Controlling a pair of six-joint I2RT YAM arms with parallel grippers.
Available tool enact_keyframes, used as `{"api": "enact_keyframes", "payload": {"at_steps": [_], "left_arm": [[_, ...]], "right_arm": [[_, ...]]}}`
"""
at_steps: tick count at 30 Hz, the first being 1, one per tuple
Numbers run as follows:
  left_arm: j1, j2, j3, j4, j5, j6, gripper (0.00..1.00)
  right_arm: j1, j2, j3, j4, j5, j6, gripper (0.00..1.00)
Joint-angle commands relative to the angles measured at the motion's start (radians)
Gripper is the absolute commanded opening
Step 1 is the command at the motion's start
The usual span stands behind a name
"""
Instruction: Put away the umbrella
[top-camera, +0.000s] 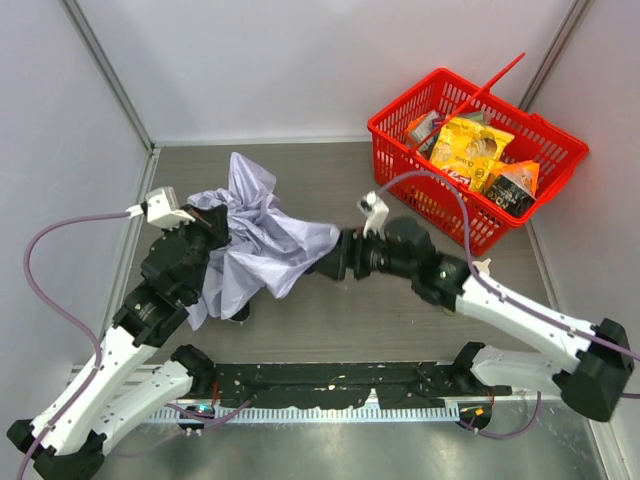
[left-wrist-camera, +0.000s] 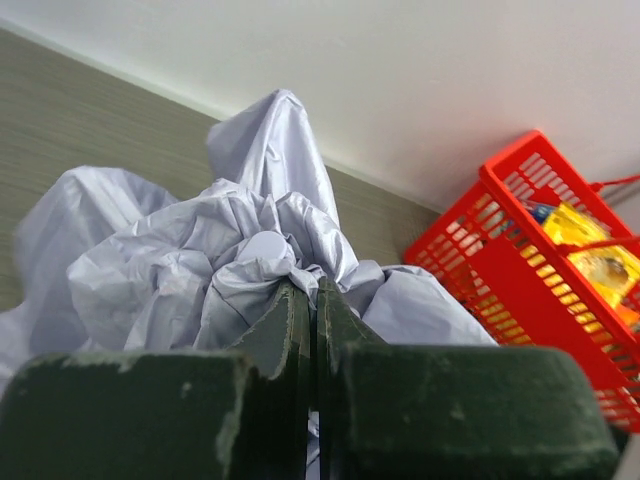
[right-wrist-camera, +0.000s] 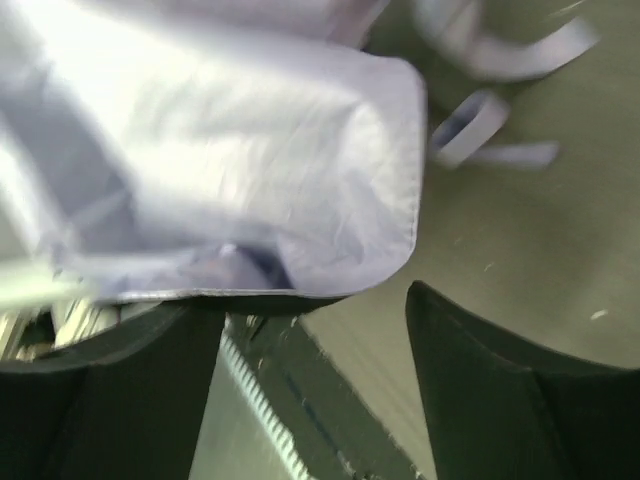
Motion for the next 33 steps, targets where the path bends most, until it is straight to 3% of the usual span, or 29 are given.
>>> {"api": "enact_keyframes", "payload": {"at_steps": [1,7,9,12,16,21,26,29,31,32,33], "left_arm": [[0.002,0.065,0.045,0.13,-0.172,-0.066,0.0],[0.003,0.145,0.132,0.027,-0.276,-0.211,0.0],[0.003,0.141,0.137,0.035,-0.244,-0.2,0.0],[0.002,0.128,0.128,0.084,-0.131,-0.127,0.0],[0.003,0.116,0.123,0.055,-0.003,-0.117,0.0],[0.002,0.113,0.166,-0.149,-0.017,-0.241,0.0],[0.006,0.119,0.209,-0.268,-0.006,-0.288,0.0],[0.011,0.125,0.218,-0.235,0.11,-0.226,0.0],[0.016,0.118,0.208,-0.192,0.21,-0.193,0.0],[0.019,0.116,0.198,-0.154,0.269,-0.167,0.0],[0.019,0.113,0.192,-0.14,0.322,-0.157,0.0]], "right_arm": [[0.17,-0.188,-0.225,0.424,0.012,0.225,0.8],[0.413,-0.058,-0.302,0.64,0.207,0.19,0.82],[0.422,-0.003,-0.229,0.561,0.207,0.146,0.8],[0.444,-0.01,-0.064,0.258,0.207,-0.061,0.75],[0.444,-0.061,0.087,-0.078,0.351,-0.248,0.76],[0.445,-0.076,0.152,-0.137,0.329,-0.312,0.75],[0.445,-0.101,0.208,-0.212,0.425,-0.33,0.75],[0.432,-0.119,0.236,-0.257,0.509,-0.439,0.84],[0.334,-0.124,0.218,-0.239,0.429,-0.477,0.87],[0.264,-0.119,0.213,-0.228,0.228,-0.487,0.86],[0.149,-0.098,0.219,-0.223,0.136,-0.481,0.85]]}}
